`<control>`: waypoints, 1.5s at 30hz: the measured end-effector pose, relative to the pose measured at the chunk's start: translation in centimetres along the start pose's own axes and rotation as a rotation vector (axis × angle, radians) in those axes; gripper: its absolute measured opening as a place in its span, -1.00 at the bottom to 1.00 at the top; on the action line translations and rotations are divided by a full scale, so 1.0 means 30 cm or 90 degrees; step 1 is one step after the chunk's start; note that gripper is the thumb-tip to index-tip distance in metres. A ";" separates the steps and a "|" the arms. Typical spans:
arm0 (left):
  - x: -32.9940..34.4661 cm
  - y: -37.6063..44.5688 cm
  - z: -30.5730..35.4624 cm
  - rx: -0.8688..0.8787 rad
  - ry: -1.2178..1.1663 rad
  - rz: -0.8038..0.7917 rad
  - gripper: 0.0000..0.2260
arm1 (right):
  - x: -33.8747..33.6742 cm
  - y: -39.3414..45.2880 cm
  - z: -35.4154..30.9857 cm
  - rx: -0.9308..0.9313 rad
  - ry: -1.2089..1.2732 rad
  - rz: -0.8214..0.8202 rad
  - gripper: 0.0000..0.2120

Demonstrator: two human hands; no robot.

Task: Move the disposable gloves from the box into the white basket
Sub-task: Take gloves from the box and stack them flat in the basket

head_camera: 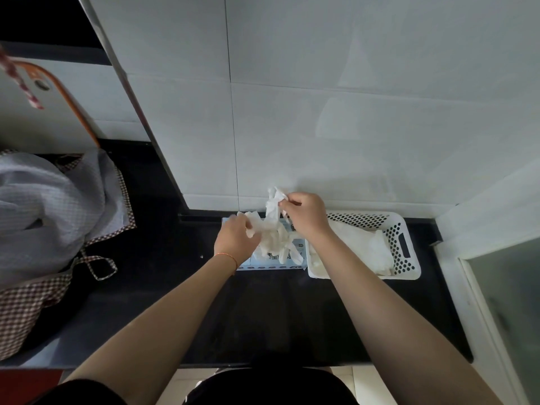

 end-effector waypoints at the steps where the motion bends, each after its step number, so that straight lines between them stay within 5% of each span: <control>1: -0.027 -0.008 0.015 0.023 -0.004 0.051 -0.86 | 0.006 0.001 -0.001 0.004 0.000 -0.009 -0.69; 3: -0.024 -0.015 0.053 0.081 0.010 0.064 -0.89 | 0.012 0.006 0.000 0.009 -0.002 -0.012 -0.74; 8: 0.126 -0.017 0.020 0.088 0.209 -0.146 -0.77 | -0.033 0.009 -0.093 -0.057 0.060 0.061 -0.71; 11: 0.149 -0.018 0.015 0.120 0.305 -0.165 -0.69 | -0.078 0.015 -0.159 -0.065 0.106 0.083 -0.71; 20: -0.055 0.007 0.043 0.040 -0.071 0.022 -0.91 | -0.056 0.010 0.024 0.176 0.212 0.007 -0.70; 24: -0.067 -0.014 0.143 -0.022 -0.424 -0.181 -0.80 | -0.018 -0.007 0.047 0.238 0.275 -0.028 -0.77; 27: -0.046 -0.059 0.226 0.023 -0.547 -0.358 -0.69 | 0.008 -0.023 0.047 0.277 0.343 -0.054 -0.85; 29: -0.035 -0.072 0.233 0.011 -0.585 -0.391 -0.74 | 0.005 -0.032 0.047 0.291 0.366 -0.055 -0.83; 32: -0.028 -0.061 0.199 -0.065 -0.641 -0.340 -0.66 | 0.017 -0.055 0.059 0.321 0.353 -0.110 -0.60; 34: -0.033 -0.043 0.152 -0.146 -0.659 -0.257 -0.54 | 0.025 -0.079 0.080 0.349 0.295 -0.142 -0.21; 36: -0.063 -0.035 0.116 -0.198 -0.646 -0.168 -0.50 | -0.010 -0.087 0.077 0.311 0.152 -0.099 -0.02; 39: -0.110 -0.027 0.120 -0.192 -0.646 -0.120 -0.56 | -0.068 -0.074 -0.028 0.118 0.032 -0.028 -0.31; 43: -0.138 -0.022 0.176 -0.172 -0.632 -0.153 -0.84 | 0.008 -0.105 -0.158 -0.024 -0.072 -0.168 -0.50; 45: -0.138 -0.023 0.203 -0.179 -0.684 -0.181 -0.80 | 0.044 -0.112 -0.167 -0.050 -0.154 -0.196 -0.56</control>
Point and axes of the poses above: each hand's wrist, its own y-axis towards the middle knuckle, its own x-axis out of the palm, z = x × y, the point moved 9 cm from there along y, towards the middle knuckle, and after that the axes turned 12 degrees about y, right-handed, at the moved point
